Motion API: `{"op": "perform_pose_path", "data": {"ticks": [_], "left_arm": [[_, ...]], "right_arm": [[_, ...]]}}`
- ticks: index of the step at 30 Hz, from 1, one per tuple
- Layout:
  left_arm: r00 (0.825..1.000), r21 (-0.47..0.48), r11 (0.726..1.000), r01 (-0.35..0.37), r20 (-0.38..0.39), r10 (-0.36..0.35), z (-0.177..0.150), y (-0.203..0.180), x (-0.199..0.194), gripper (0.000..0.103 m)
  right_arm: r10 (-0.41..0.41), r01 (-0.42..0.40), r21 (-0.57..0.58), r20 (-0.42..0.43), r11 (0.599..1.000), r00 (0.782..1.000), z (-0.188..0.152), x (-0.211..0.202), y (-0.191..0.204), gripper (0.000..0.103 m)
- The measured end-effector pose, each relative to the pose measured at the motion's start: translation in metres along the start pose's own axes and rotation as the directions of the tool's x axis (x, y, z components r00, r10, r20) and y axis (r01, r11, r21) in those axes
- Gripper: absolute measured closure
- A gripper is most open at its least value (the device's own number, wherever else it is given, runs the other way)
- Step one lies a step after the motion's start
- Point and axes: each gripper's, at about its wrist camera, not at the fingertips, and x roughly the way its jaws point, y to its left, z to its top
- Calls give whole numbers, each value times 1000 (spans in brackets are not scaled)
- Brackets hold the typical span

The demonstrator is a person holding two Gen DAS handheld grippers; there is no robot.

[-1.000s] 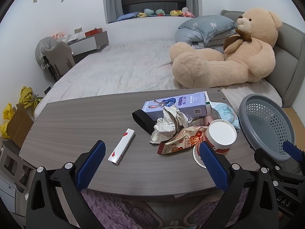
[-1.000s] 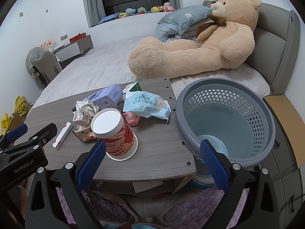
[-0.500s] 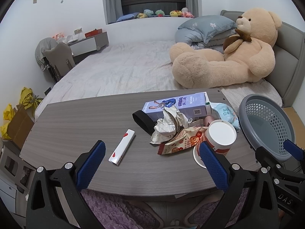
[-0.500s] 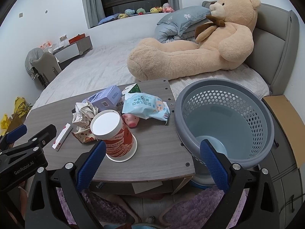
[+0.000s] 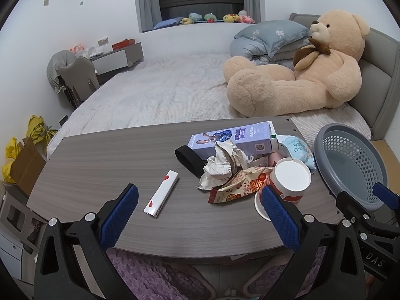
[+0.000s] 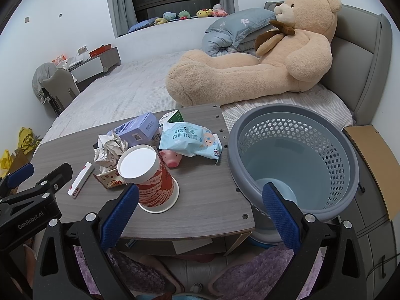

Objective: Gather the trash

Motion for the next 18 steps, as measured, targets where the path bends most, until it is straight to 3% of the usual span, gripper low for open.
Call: {"op": "perform_pose_path", "data": {"ticks": [18], "left_arm": [[1000,0,1000,-1,1,1,0,-1,0,6]], "right_arm": [[-1,1,0,2,1000,1000,1,-1,-2,9]]}}
